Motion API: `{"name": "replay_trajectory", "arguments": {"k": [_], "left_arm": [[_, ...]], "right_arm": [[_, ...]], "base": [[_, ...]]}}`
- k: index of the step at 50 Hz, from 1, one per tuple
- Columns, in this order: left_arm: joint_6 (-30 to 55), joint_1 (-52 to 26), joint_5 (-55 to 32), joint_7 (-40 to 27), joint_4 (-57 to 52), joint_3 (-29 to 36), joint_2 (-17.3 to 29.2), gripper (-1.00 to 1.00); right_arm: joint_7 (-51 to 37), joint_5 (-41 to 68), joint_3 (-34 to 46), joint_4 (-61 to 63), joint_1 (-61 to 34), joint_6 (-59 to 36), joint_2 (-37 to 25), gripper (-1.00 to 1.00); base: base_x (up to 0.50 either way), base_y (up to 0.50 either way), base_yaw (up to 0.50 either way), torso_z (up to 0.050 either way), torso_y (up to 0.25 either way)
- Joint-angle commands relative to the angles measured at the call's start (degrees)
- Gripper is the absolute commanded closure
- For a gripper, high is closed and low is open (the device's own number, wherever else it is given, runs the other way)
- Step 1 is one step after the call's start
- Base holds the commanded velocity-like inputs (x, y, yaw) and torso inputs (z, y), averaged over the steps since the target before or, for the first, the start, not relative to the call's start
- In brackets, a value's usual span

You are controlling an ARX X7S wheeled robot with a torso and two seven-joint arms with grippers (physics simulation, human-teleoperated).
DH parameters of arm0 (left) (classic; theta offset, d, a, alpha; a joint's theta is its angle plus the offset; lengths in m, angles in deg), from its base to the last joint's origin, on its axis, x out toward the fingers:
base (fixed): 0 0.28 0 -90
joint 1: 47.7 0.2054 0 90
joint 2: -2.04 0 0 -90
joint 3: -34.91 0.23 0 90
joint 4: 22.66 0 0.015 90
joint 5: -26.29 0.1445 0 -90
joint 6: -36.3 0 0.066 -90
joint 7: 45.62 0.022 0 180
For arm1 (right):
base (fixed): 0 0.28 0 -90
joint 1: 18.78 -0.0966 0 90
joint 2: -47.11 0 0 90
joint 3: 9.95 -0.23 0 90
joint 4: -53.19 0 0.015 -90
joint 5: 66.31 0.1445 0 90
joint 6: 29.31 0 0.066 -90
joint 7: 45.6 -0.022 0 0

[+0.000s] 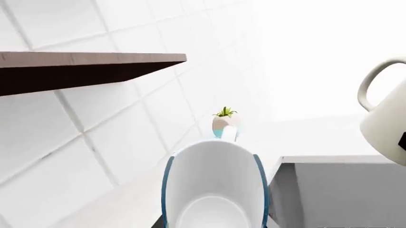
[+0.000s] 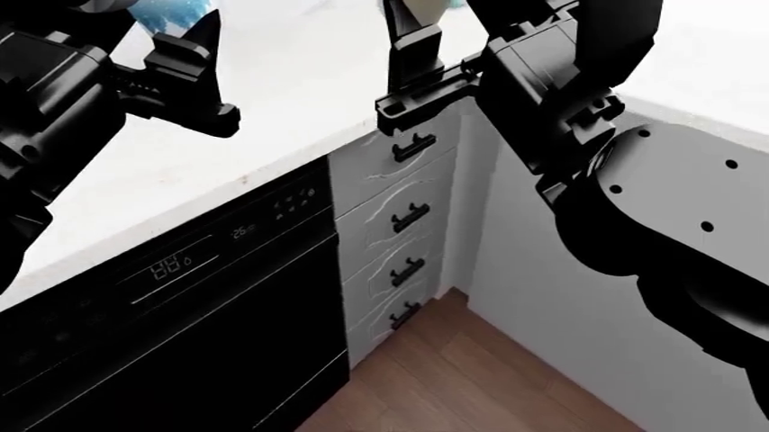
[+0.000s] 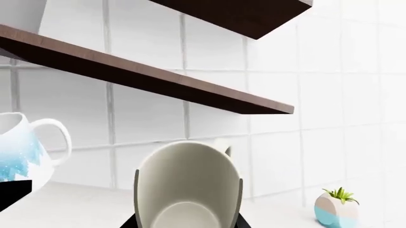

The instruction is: Pick the mug and mug and place them in the sink. Then turn on the water.

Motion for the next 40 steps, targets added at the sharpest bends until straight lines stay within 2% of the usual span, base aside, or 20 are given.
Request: {"name": "replay_trajectory", "arguments": {"k": [1, 40], "left_arm": [[-0.3, -0.3, -0.2, -0.6, 0.1, -0.3, 0.0, 1.0], [-0.5, -0.1, -0.1, -0.4, 0.0, -0.4, 0.4, 1.0]], "right_arm": [[0.4, -1.5, -0.5, 0.2, -0.2, -0.2, 0.0, 1.0], [0.6, -2.1, 0.0, 0.3, -0.4, -0.4, 0.2, 1.0]], "base": [[-0.08, -0.08, 0.5, 0.0, 0.0], [-0.07, -0.09, 0.5, 0.0, 0.0]]}}
